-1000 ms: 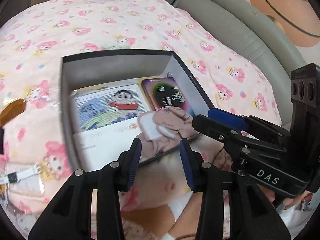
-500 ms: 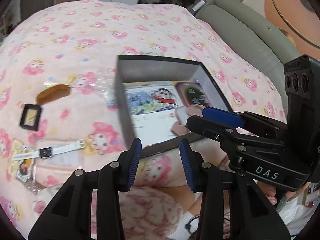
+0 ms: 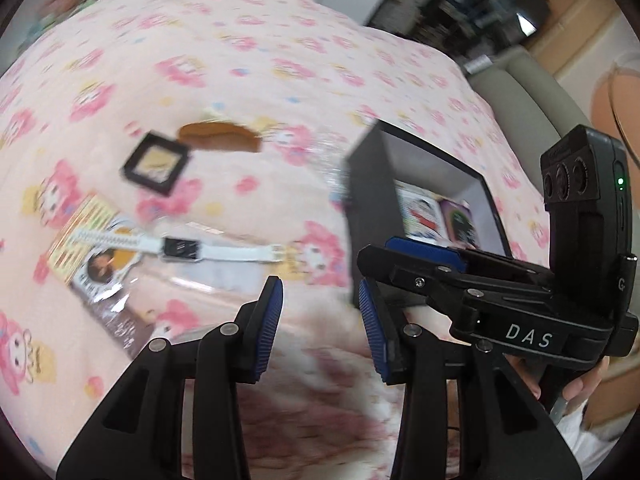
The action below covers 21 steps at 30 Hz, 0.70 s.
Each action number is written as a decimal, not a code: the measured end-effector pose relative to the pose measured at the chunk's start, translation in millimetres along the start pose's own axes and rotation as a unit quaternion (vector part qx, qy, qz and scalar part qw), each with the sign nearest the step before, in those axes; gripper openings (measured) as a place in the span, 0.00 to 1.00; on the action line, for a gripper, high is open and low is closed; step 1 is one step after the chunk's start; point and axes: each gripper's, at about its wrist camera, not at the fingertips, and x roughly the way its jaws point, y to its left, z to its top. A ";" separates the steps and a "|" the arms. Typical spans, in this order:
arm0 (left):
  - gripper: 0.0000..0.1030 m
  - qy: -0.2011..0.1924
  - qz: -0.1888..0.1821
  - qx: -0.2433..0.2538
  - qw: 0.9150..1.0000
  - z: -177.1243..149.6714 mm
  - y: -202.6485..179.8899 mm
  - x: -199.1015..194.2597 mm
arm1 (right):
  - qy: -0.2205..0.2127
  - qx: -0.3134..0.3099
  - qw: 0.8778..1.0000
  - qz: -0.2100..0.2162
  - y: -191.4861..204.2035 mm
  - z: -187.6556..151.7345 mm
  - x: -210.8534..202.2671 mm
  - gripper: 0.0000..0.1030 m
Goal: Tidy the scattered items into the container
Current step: 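Open both grippers and move them toward the white watch, then grasp the white watch strap with the left gripper and lift it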
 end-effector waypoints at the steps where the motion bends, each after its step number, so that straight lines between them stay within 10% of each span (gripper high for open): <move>1: 0.39 -0.001 0.005 -0.012 1.000 -0.4 10.0 -0.3 | 0.011 -0.002 1.000 0.007 4.1 3.4 9.5 0.36; 21: 0.39 0.017 -0.010 -0.235 0.972 4.1 178.3 57.3 | 0.127 0.007 0.991 -0.048 4.8 19.9 122.2 0.37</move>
